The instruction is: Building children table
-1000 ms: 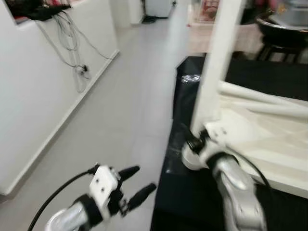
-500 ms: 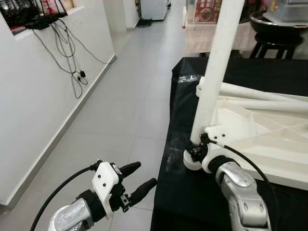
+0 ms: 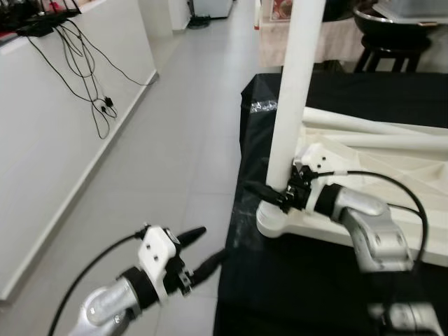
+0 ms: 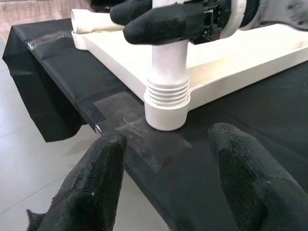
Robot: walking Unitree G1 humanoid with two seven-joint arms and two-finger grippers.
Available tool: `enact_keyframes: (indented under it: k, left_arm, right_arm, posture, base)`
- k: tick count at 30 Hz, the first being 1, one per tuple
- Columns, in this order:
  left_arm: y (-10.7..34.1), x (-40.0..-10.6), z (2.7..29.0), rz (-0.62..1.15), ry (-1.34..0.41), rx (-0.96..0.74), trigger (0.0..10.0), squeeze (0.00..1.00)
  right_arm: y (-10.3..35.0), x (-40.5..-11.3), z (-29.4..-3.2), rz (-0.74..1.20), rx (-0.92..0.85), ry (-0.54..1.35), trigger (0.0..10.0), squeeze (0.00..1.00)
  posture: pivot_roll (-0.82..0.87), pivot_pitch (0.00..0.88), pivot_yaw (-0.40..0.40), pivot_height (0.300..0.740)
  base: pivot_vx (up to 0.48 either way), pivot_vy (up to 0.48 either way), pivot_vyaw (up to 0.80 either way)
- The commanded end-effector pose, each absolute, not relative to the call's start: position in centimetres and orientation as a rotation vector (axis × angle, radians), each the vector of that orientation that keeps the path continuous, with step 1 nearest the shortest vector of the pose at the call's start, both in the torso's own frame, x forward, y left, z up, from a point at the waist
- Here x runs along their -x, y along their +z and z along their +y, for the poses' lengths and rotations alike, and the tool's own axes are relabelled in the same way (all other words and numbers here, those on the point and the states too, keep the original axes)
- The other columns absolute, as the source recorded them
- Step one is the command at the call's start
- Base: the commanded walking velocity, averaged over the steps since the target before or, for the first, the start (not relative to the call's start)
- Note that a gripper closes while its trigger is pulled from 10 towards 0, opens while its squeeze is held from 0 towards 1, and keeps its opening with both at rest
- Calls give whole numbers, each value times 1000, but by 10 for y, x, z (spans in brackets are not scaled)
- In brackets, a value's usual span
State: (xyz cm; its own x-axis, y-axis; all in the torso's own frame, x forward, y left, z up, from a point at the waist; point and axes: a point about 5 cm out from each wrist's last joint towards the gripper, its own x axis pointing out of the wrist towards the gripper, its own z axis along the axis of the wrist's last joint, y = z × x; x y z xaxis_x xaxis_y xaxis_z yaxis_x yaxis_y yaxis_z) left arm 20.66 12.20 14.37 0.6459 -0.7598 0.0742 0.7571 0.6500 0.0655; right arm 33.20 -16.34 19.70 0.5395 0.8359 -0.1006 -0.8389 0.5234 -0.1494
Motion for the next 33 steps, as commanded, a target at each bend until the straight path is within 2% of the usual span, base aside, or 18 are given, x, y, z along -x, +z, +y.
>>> enact_keyframes:
  k: [1,3,4,5,6,17,21,25,27,28,29,30,31,32,33]
  left_arm:
    - [139,-206,122,-80,-860,-35,10000,0]
    - [138,-206,121,-81,-862,-34,10000,0]
    - [138,-206,120,-82,-863,-34,10000,0]
    - [138,-206,120,-82,-863,-34,10000,0]
    - [137,-206,119,-82,-863,-35,10000,0]
    - [136,-207,118,-88,-865,-32,10000,0]
    - [137,-206,118,-91,-862,-23,10000,0]
    - [138,-207,120,-92,-859,-20,10000,0]
    - [138,-207,121,-93,-856,-17,10000,0]
    - [139,-208,122,-94,-854,-16,10000,0]
    - [139,-208,122,-94,-854,-16,10000,0]
    - [139,-209,123,-95,-850,-13,10000,0]
    - [139,-209,123,-95,-850,-13,10000,0]
    - [139,-212,124,-96,-843,-13,10000,0]
    - [139,-212,124,-96,-843,-13,10000,0]
  right_arm:
    - [192,-333,-156,34,202,1049,10000,0]
    - [193,-340,-156,41,193,1068,10000,0]
    - [194,-345,-156,51,186,1075,7137,0]
    - [194,-345,-156,51,186,1075,7137,0]
    - [193,-348,-156,57,167,1087,0,0]
    - [185,-346,-171,86,168,1122,0,0]
    - [174,-324,-184,113,186,1048,0,0]
    - [173,-314,-183,112,168,1023,0,0]
    - [172,-304,-175,105,123,967,0,0]
    - [168,-301,-164,78,112,754,0,0]
    - [168,-301,-164,78,112,754,0,0]
    - [155,-290,-148,99,43,517,0,0]
    - [155,-290,-148,99,43,517,0,0]
    - [144,-282,-129,118,57,352,0,0]
    - [144,-282,-129,118,57,352,0,0]
  posture:
    - [24,83,35,740]
    - [27,79,33,740]
    - [34,75,30,740]
    - [34,75,30,740]
    - [35,74,27,740]
    - [18,79,33,740]
    - [-8,97,47,740]
    - [-16,103,48,740]
    - [-27,110,48,740]
    - [-31,117,47,740]
    - [-31,117,47,740]
    - [-43,114,54,740]
    - [-43,114,54,740]
    - [-31,104,42,740]
    - [-31,104,42,740]
  base:
    - [0,0,0]
    - [0,0,0]
    - [0,0,0]
    - [0,0,0]
    - [0,0,0]
    - [0,0,0]
    - [0,0,0]
    - [0,0,0]
    - [0,0,0]
    - [0,0,0]
    - [0,0,0]
    - [0,0,0]
    - [0,0,0]
    - [0,0,0]
    - [0,0,0]
